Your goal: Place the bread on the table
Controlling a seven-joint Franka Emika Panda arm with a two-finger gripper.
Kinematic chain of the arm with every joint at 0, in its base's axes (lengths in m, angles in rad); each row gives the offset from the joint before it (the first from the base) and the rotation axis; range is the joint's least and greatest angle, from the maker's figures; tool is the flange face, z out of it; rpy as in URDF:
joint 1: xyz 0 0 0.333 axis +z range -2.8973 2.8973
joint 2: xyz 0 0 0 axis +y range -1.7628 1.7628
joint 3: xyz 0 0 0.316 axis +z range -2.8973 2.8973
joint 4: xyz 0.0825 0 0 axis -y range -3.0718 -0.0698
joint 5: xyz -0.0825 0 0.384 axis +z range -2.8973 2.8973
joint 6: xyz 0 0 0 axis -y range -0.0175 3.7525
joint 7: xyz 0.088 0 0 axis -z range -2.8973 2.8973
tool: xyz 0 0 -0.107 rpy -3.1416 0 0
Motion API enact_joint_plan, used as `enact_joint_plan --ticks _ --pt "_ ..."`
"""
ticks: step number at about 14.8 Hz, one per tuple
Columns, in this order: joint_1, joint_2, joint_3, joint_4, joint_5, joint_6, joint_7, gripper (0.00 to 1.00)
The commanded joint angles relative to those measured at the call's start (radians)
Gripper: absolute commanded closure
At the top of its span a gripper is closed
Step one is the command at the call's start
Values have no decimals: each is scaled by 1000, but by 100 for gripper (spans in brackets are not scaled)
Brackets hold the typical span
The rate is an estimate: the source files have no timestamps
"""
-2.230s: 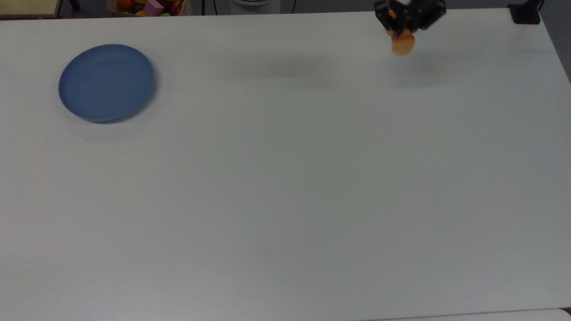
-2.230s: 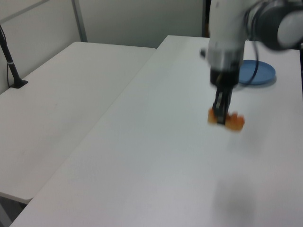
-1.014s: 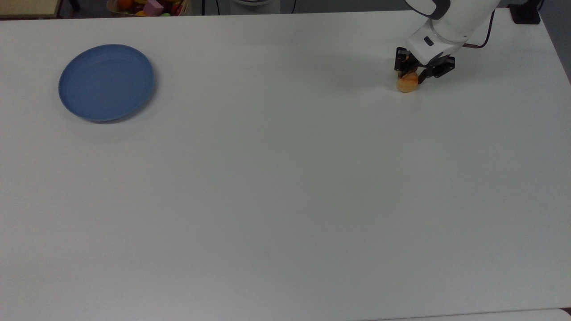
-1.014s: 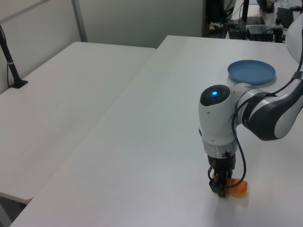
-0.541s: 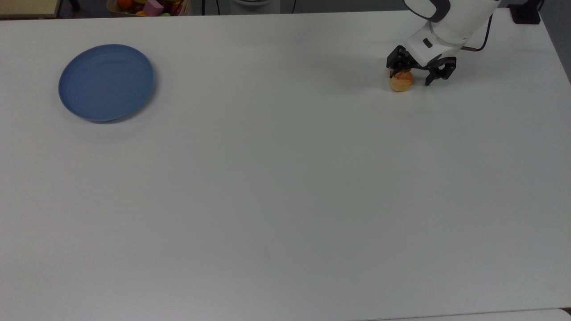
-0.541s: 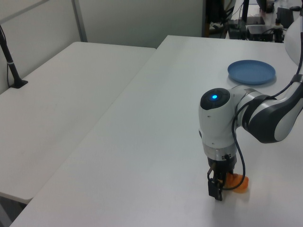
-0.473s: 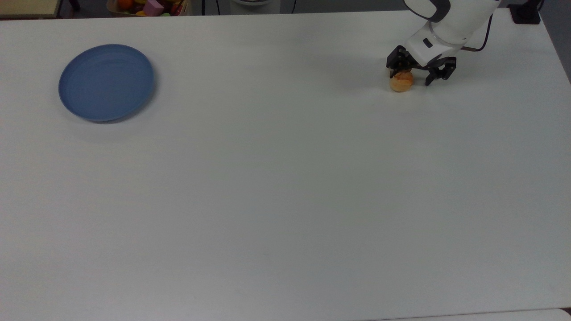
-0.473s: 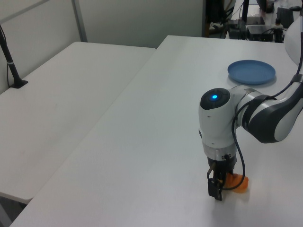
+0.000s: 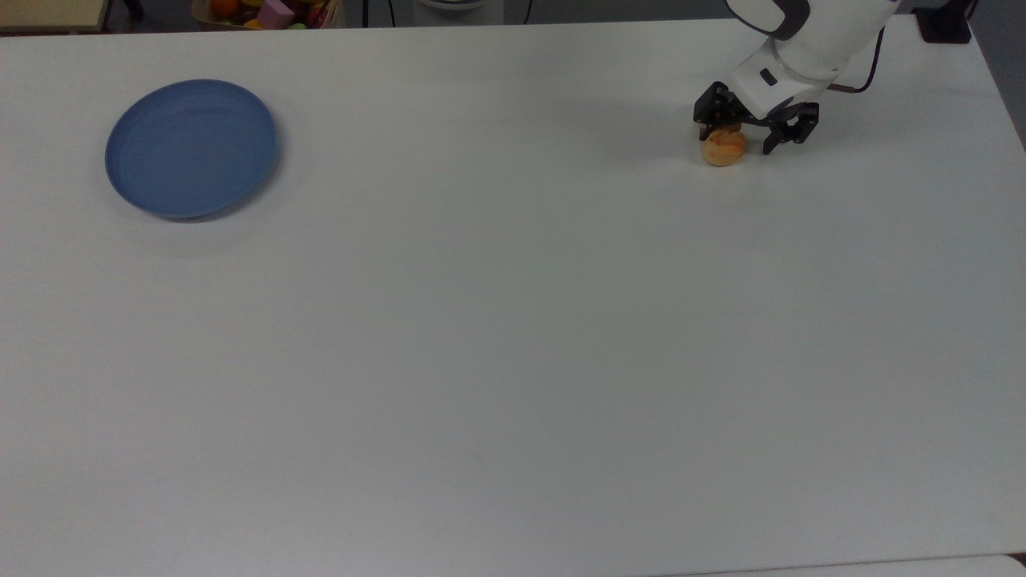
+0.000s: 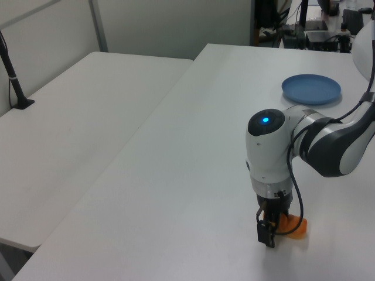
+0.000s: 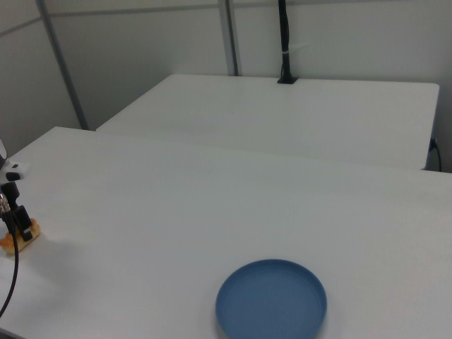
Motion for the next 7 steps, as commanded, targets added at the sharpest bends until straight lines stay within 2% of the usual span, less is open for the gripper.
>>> enact_joint_plan --ticks 1,7 --pt "4 -26 -7 16 -26 -56 21 0" --pt "-30 -83 -4 59 -25 -145 -12 0"
